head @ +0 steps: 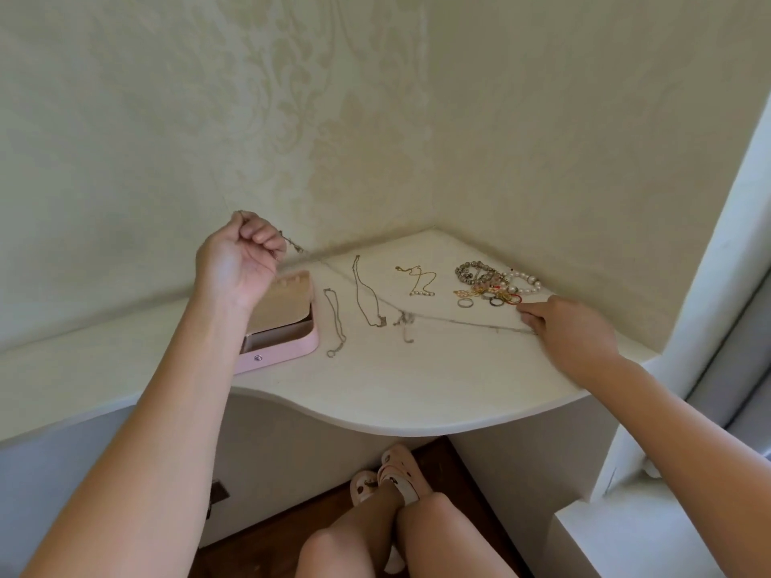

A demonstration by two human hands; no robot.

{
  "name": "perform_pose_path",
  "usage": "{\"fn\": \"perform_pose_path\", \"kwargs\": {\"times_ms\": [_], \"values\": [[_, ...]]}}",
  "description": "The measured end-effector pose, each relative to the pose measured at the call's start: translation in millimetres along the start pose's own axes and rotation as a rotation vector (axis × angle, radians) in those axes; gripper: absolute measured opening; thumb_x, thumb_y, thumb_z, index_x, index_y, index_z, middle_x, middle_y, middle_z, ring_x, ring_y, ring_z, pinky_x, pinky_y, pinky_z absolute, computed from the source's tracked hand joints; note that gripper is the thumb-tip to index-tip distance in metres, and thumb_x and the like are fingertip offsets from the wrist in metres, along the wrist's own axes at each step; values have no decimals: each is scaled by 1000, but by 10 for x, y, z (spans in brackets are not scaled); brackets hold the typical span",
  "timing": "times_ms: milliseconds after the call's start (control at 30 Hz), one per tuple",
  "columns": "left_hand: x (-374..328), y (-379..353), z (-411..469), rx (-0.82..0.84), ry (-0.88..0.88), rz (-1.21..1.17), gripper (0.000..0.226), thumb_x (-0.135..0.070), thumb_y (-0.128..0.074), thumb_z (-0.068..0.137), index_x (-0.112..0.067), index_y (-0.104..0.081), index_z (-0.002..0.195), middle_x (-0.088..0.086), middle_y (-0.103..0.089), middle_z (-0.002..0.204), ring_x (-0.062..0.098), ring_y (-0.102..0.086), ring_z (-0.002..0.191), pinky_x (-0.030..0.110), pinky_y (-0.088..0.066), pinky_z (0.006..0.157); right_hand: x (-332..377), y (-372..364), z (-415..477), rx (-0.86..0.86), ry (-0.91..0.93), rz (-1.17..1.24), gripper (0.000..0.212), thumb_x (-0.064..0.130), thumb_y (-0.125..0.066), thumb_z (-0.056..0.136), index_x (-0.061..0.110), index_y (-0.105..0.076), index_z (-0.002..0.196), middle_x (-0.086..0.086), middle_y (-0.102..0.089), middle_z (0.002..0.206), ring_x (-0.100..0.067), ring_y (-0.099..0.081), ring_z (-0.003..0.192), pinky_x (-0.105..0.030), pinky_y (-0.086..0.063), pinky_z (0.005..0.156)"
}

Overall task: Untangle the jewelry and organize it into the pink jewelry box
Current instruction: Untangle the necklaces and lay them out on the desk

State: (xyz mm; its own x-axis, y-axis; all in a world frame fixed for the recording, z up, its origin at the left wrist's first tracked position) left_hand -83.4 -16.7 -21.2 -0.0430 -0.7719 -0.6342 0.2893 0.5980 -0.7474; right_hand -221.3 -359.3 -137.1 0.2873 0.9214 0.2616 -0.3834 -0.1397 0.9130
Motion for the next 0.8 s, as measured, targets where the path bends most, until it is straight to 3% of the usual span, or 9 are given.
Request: {"fn": "perform_pose_path", "kwargs": {"times_ms": [133,233,333,500,600,700,800], "values": [[-83,-80,22,33,-23,-15,36,-13,-28,100,-14,-42,66,-5,-37,52,8,-37,44,17,-32,47,-175,19,4,24,-111,-53,27,20,-39,98,16,-64,107,-10,-64,98,-32,-61,87,-33,-48,64],[-149,-105,47,38,-52,-109,44,-11,-28,99,-11,-47,59,-3,-38,52,10,-38,44,18,-32,47,-297,70,-14,11,-198,-95,28,18,-37,96,14,-65,93,-7,-63,85,-29,-55,72,-28,-35,53],[-261,-67,77,9,-87,-161,43,-10,-28,99,-10,-46,59,-2,-39,52,11,-38,44,19,-33,48,-351,104,-42,13,-235,-94,31,17,-35,97,14,-62,84,-4,-57,80,-27,-48,70,-27,-32,56],[-36,-259,-24,160,97,31,22,-11,-41,86,-14,-46,65,-6,-37,56,7,-37,47,16,-35,47,-314,124,-58,30,-222,-113,27,12,-35,95,14,-58,81,-2,-52,74,-27,-49,69,-26,-32,56],[130,-394,-94,184,185,93,16,-12,-42,84,-14,-48,69,-7,-37,54,6,-37,46,16,-35,46,-276,132,-44,33,-207,-88,25,10,-37,93,11,-60,82,-6,-60,81,-28,-51,70,-27,-34,57],[303,-438,-157,193,288,261,17,-14,-44,83,-14,-49,67,-7,-36,51,6,-37,44,16,-34,43,-168,232,4,-44,-169,93,25,12,-43,94,8,-59,75,-10,-59,71,-29,-54,64,-28,-33,52],[580,-316,-263,209,456,611,18,-16,-41,88,-15,-46,71,-7,-36,47,7,-37,42,16,-31,42,36,524,68,-128,-89,350,28,18,-52,95,6,-61,72,-11,-57,63,-26,-49,55,-27,-32,49]]}}
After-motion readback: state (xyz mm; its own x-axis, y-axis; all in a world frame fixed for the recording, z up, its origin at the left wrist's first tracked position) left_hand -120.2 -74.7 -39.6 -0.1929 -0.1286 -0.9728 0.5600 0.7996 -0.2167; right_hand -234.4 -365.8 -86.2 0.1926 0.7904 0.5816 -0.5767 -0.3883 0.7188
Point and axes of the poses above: each hand's wrist, its own z-axis towards the middle knuckle, its own y-axis out of the back of the hand, x = y × z, the point moved 8 cm from there along z, towards the middle knuckle
